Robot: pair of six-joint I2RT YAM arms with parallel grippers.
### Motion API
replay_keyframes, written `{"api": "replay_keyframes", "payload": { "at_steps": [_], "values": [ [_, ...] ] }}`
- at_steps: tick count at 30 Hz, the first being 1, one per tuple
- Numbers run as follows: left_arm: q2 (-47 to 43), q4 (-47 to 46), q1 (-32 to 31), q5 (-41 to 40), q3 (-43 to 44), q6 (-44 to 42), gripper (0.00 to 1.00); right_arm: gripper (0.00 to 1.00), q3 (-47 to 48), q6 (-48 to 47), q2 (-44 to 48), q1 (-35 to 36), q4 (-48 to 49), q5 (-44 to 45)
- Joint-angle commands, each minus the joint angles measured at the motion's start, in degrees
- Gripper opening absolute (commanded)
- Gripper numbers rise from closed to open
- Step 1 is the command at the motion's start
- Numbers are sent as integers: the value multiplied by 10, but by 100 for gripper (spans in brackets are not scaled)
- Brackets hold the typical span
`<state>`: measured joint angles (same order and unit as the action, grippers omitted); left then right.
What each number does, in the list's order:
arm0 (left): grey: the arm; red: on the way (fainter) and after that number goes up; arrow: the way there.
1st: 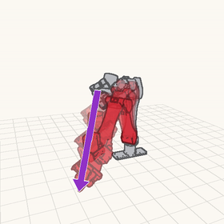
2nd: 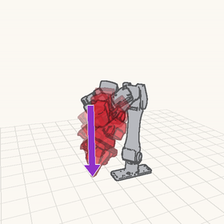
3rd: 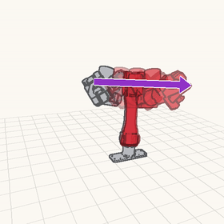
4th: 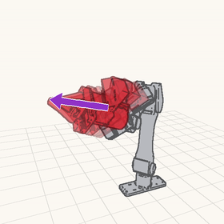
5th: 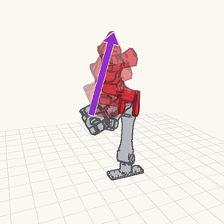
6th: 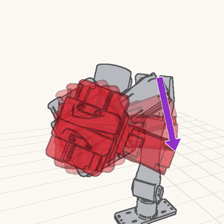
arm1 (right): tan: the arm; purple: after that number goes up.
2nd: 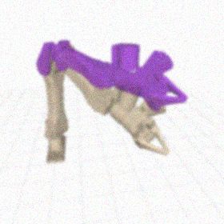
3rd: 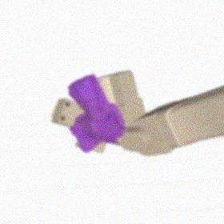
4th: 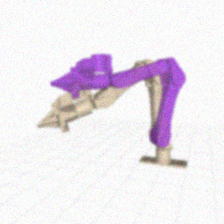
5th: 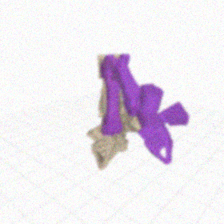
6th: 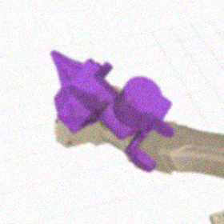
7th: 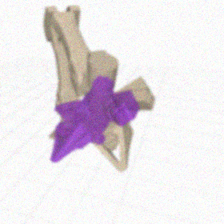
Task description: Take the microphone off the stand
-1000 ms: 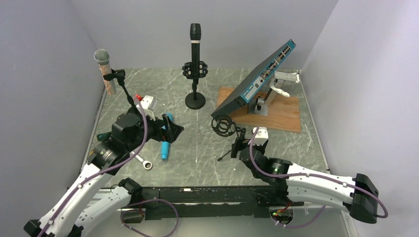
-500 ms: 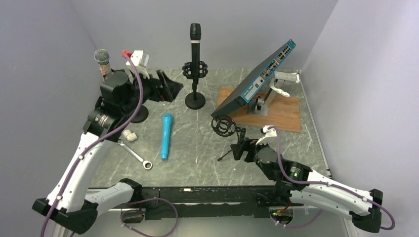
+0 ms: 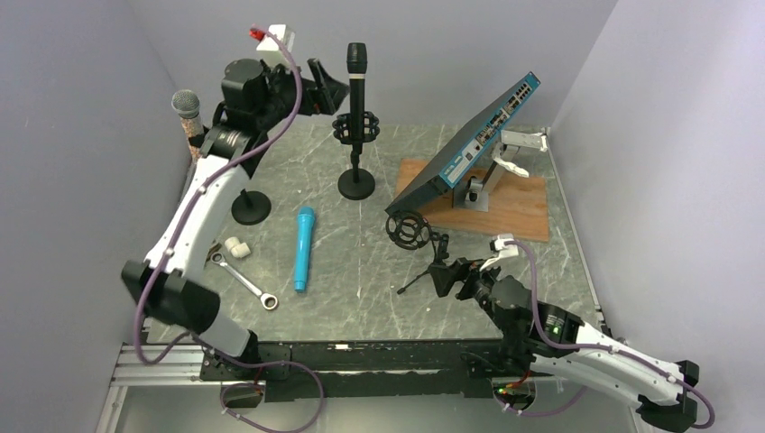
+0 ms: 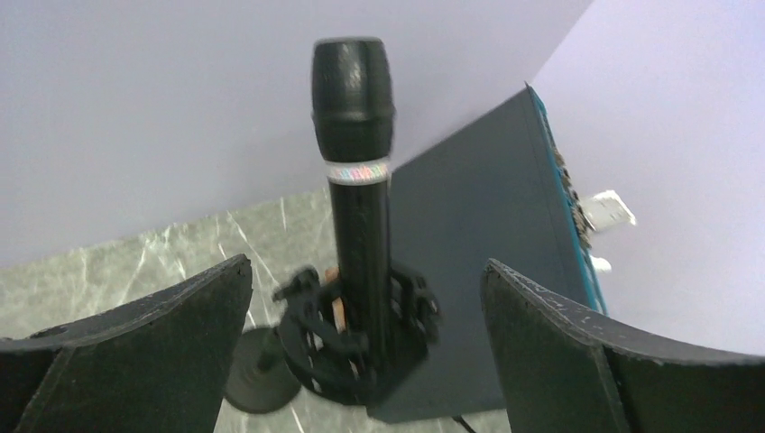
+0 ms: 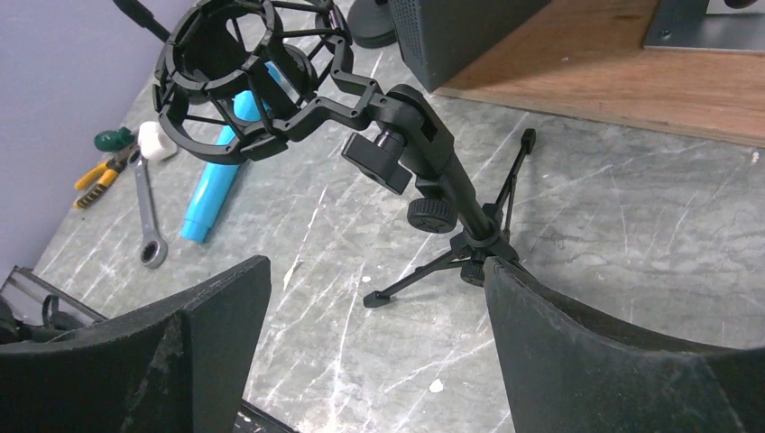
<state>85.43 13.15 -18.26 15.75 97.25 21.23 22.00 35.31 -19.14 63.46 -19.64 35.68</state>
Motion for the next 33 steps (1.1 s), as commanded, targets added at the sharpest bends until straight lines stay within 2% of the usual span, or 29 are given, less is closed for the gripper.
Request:
{"api": "replay_keyframes", "payload": {
  "at_steps": [1,5,12,18,21,26,33],
  "values": [
    [84,-77,11,37,84,-15,99,90,-19,-23,52,2,15,-4],
    [145,-147,13,86,99,-8,99,91,-26,-26,81,3,14,1],
    [196,-231,13,98,89,40,97,91,-34,-37,105,2,20,-7],
    [211,-280,13,116,79,61,78,91,-34,-38,110,3,19,-9],
    [209,-281,13,110,80,58,66,91,-36,-39,117,2,19,-9],
    [224,-273,13,145,114,55,50,91,-38,-41,126,3,19,-6],
    [236,-237,13,142,191,17,39,91,-36,-37,115,3,18,-2]
  ]
}}
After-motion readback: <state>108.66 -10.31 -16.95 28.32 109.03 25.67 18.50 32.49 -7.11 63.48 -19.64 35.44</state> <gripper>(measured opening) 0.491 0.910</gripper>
